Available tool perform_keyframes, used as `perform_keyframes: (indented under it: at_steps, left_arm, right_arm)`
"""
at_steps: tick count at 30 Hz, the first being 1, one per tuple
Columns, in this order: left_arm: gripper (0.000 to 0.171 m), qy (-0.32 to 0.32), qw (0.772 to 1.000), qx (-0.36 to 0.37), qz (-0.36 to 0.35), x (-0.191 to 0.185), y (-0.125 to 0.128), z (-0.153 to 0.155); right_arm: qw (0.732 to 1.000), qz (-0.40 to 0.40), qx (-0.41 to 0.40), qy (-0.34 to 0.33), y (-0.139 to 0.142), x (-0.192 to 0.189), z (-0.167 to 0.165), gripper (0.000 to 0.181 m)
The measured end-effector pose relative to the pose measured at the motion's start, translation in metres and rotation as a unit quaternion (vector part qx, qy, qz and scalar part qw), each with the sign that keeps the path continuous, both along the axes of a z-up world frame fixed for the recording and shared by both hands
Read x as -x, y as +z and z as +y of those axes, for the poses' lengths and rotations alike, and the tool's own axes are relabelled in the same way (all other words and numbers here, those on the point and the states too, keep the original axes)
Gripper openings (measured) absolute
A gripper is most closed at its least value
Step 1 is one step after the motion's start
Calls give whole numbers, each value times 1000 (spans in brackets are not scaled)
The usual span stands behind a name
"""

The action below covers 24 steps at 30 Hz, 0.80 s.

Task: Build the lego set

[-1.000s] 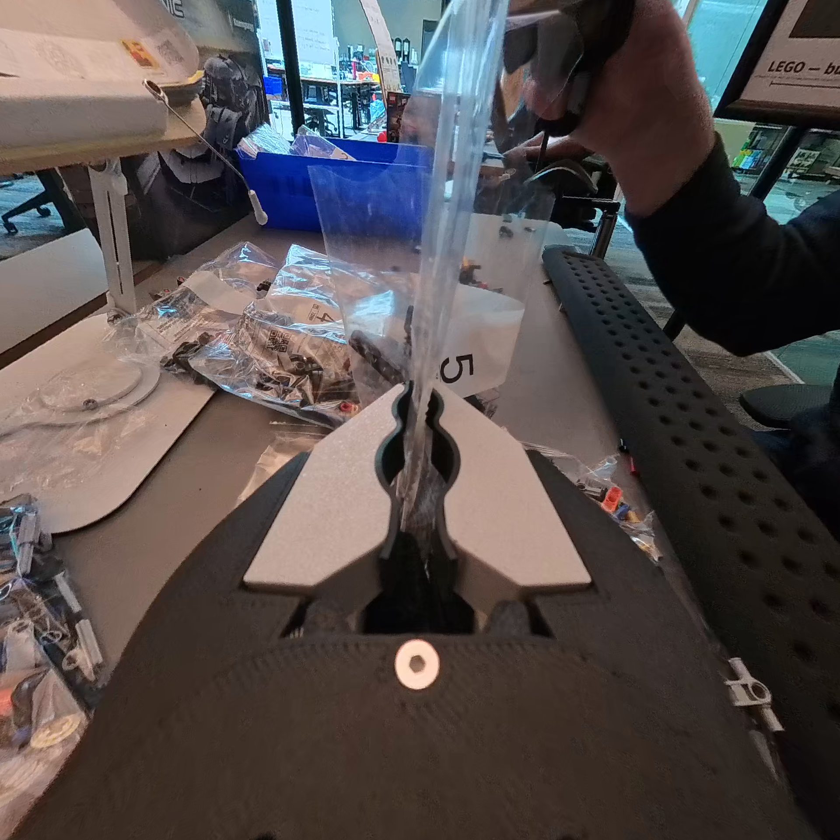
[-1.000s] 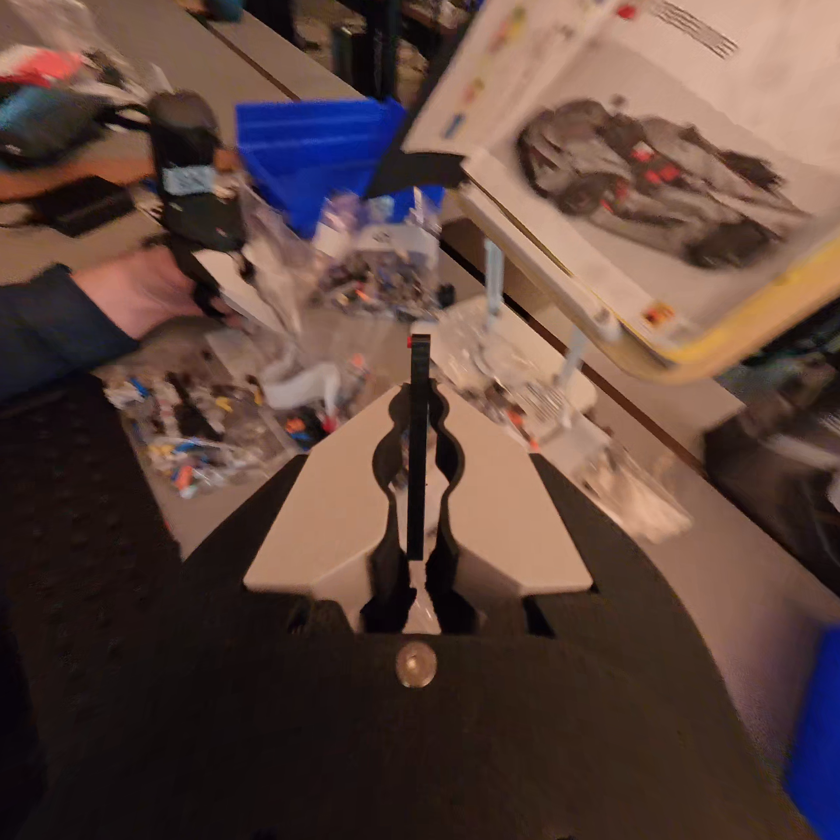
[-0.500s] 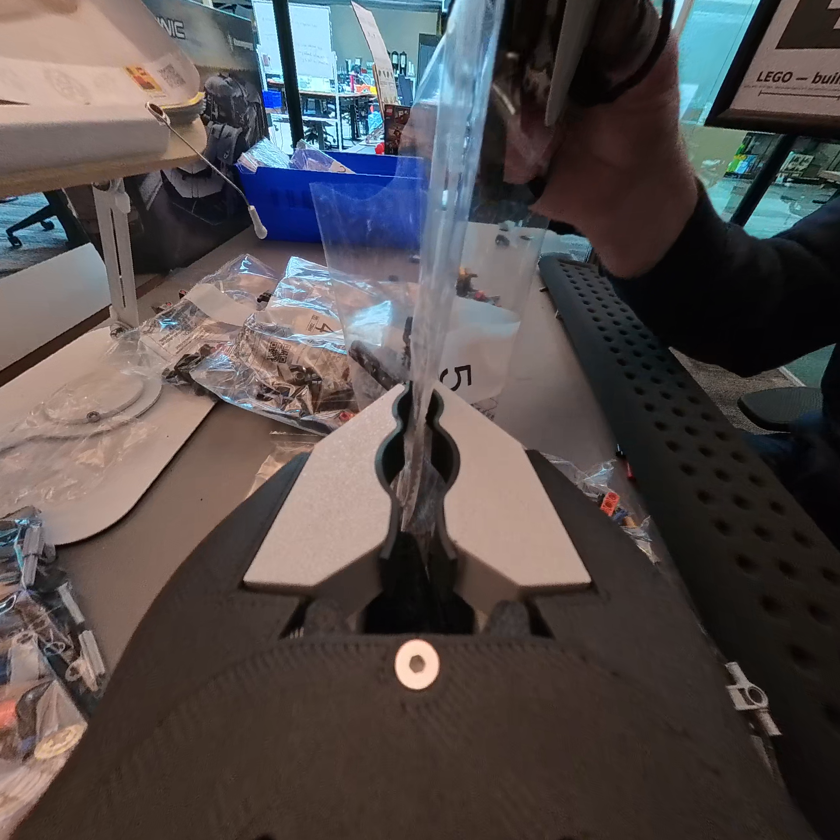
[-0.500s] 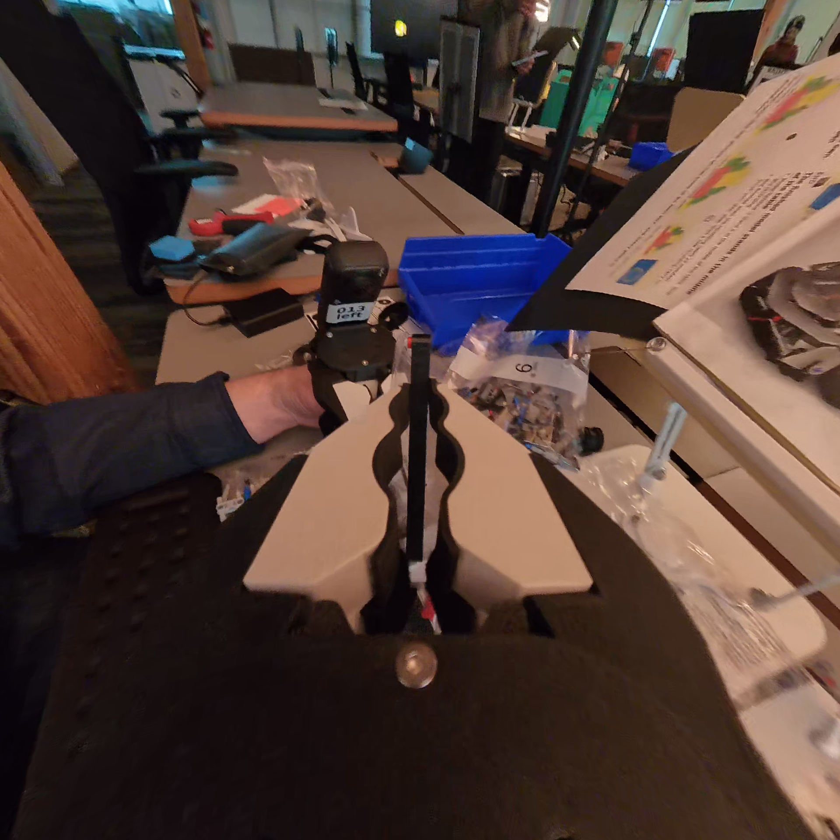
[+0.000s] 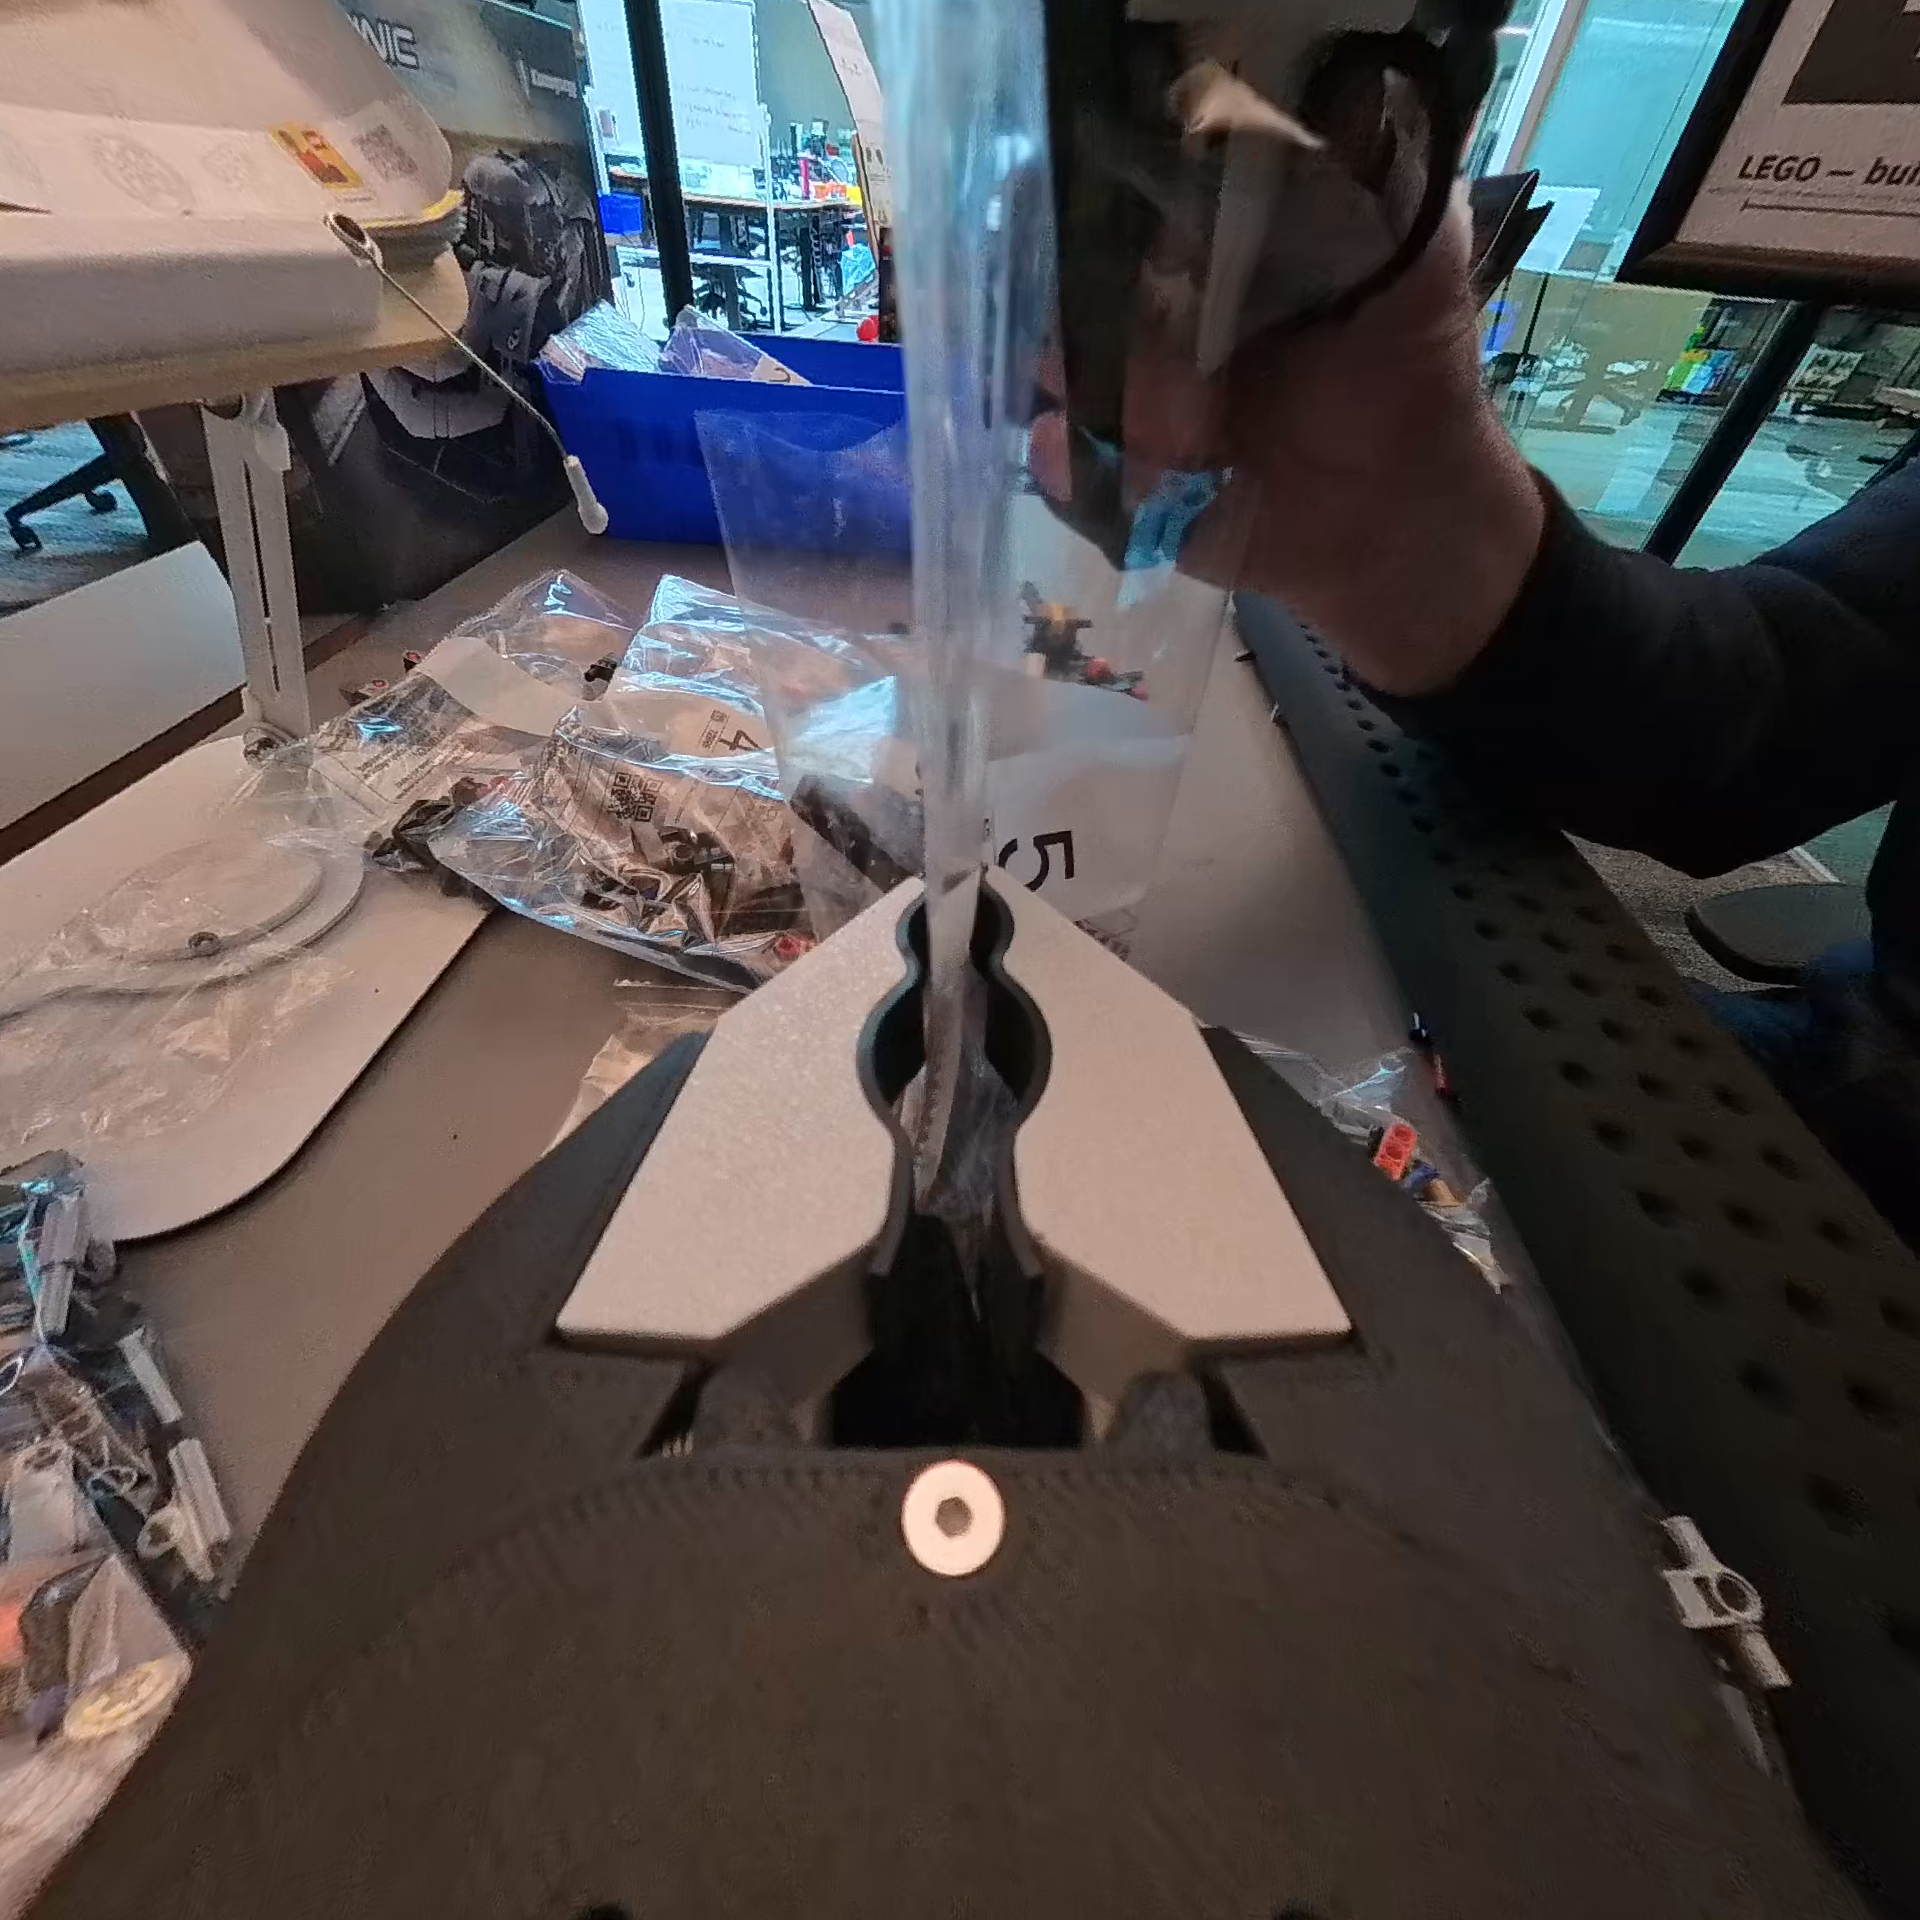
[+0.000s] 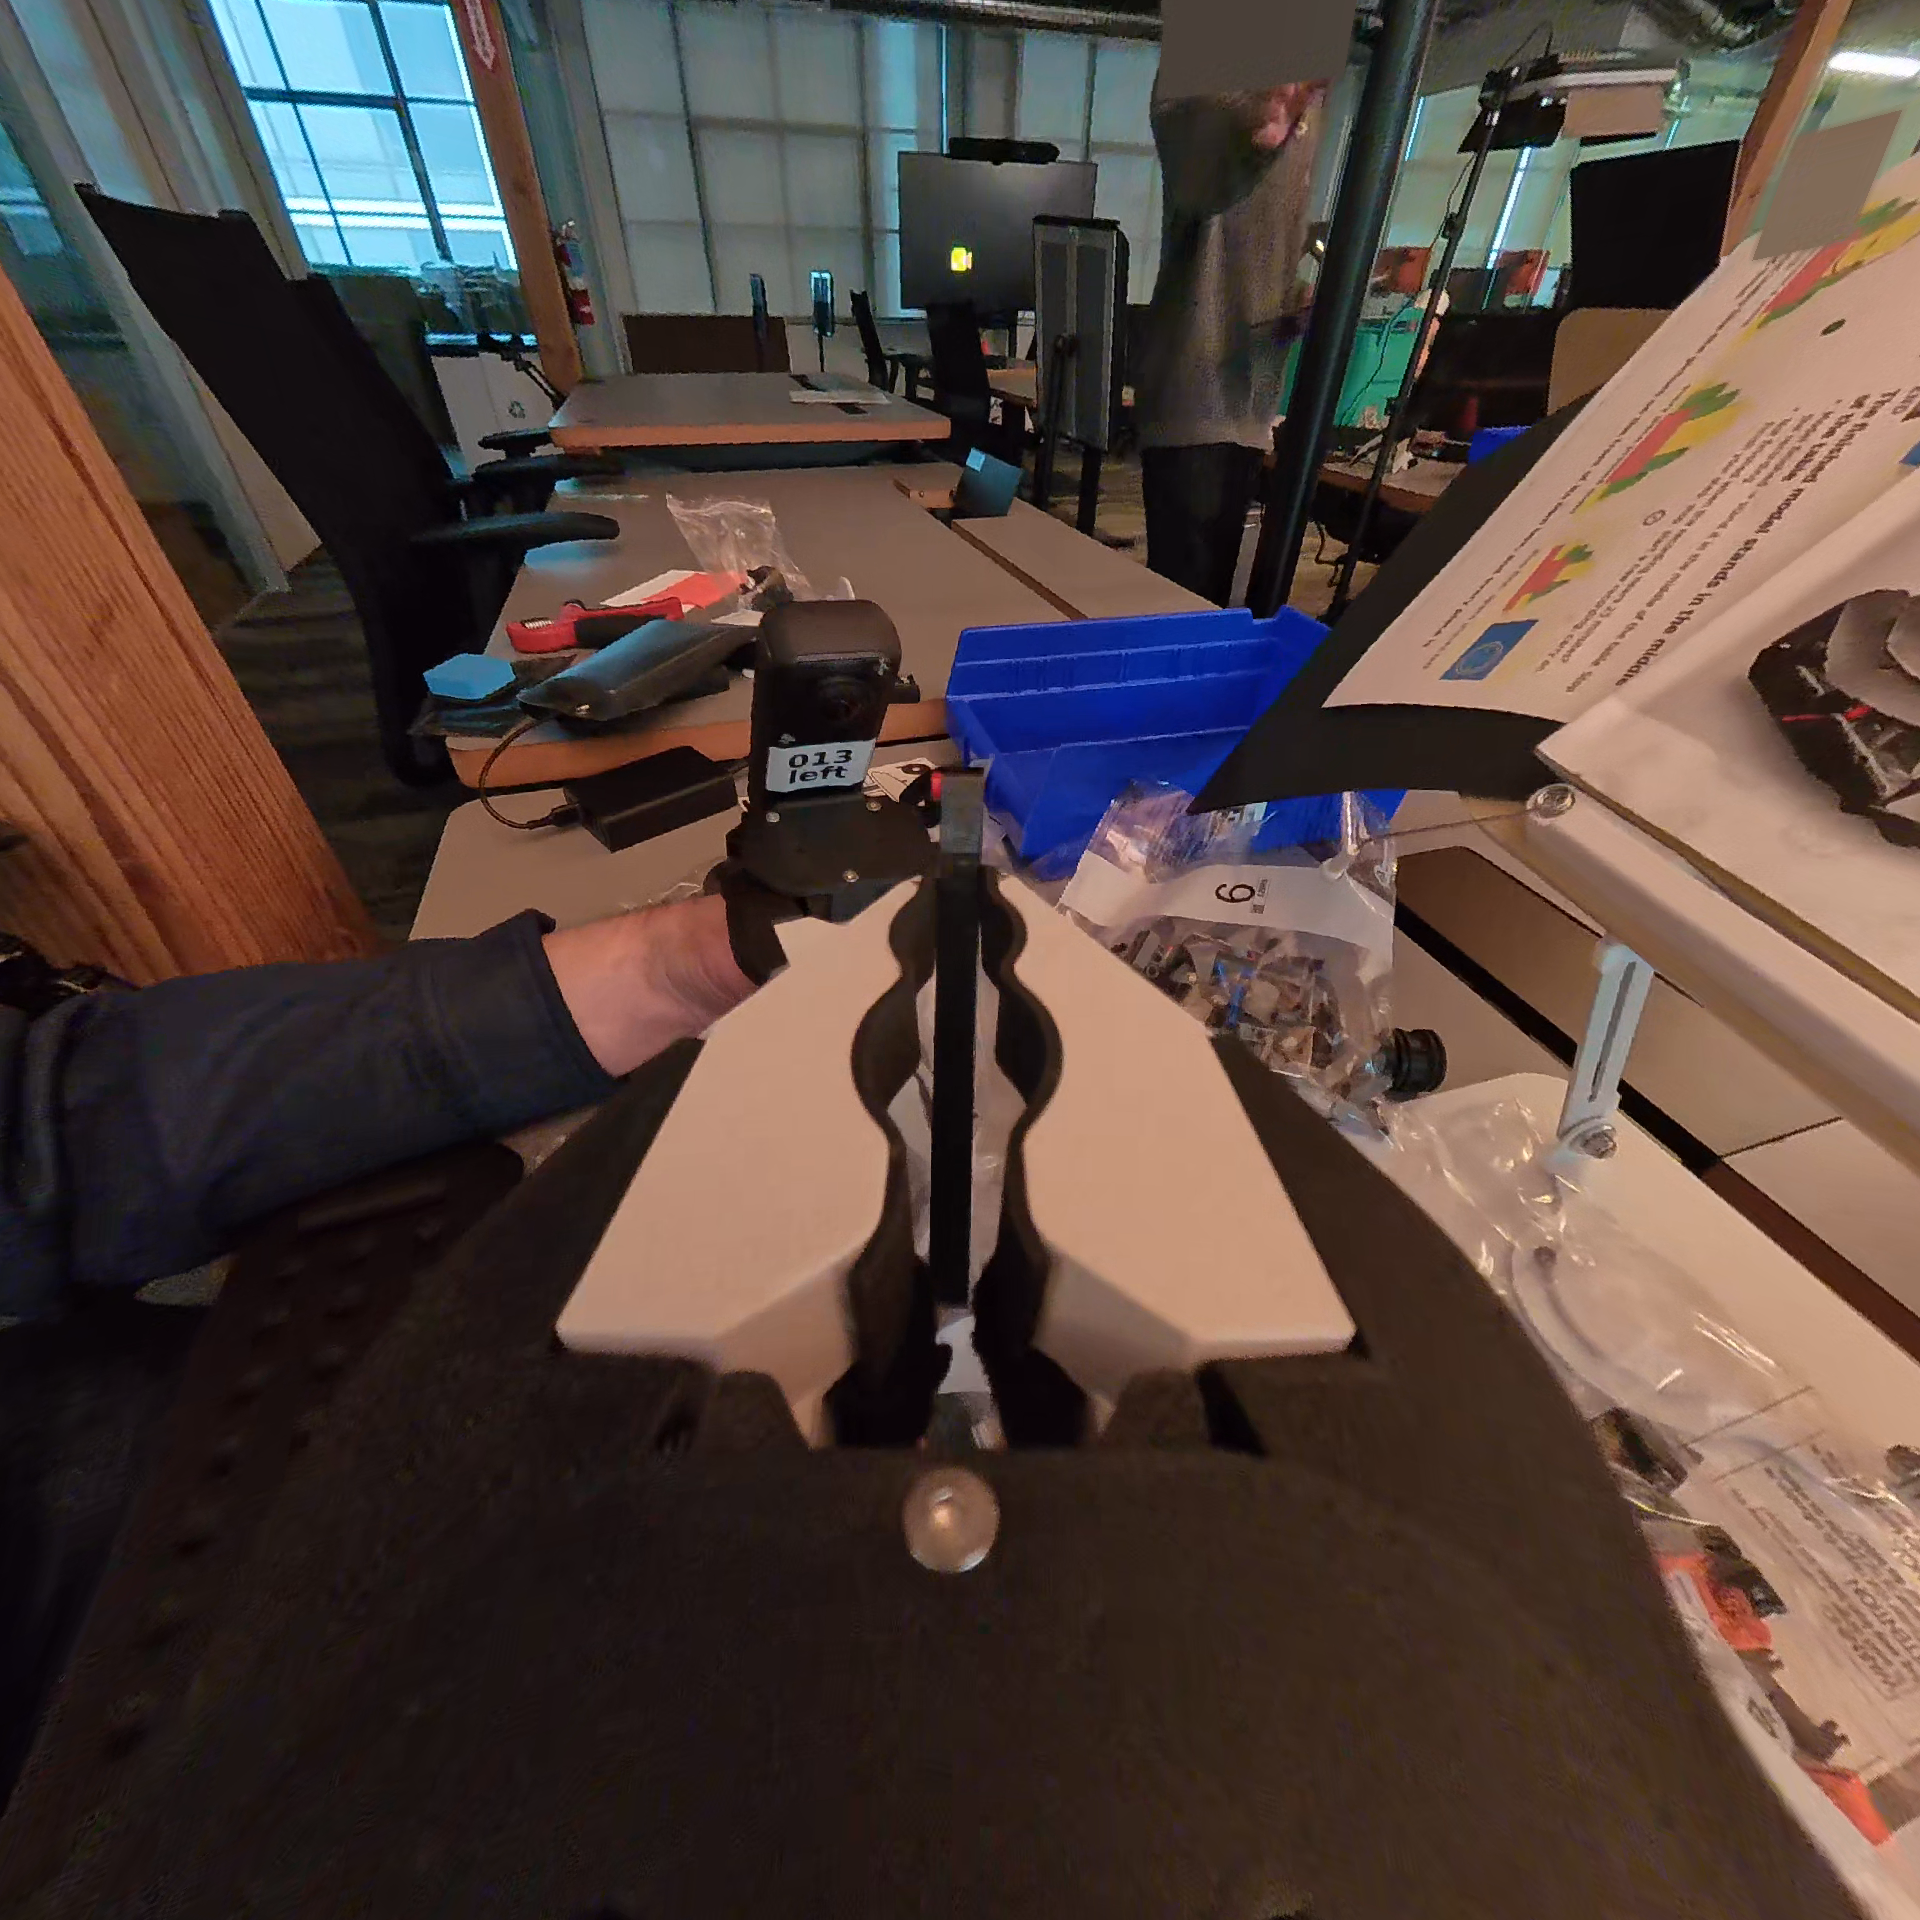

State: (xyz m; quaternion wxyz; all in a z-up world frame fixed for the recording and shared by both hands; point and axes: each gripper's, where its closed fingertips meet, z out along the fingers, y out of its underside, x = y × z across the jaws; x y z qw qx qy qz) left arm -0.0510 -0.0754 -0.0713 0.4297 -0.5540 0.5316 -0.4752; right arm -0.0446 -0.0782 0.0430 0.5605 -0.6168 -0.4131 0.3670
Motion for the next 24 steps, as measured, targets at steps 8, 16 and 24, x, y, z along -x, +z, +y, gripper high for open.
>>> perform_keyframes:
  at_steps: [8, 16, 24]
  left_arm:
    - [4, -1, 1000, 1, 2, -1, -1, 0]
    - [4, -2, 1000, 2, 3, -2, -2, -1]
    - [4, -2, 1000, 2, 3, -1, -2, 0]
  right_arm:
    - [1000, 16, -3, 9, 0, -2, -1, 5]
    - [999, 29, -5, 16, 3, -2, -3, 5]
    - [996, 84, -8, 42, 22, 1, -11, 5]
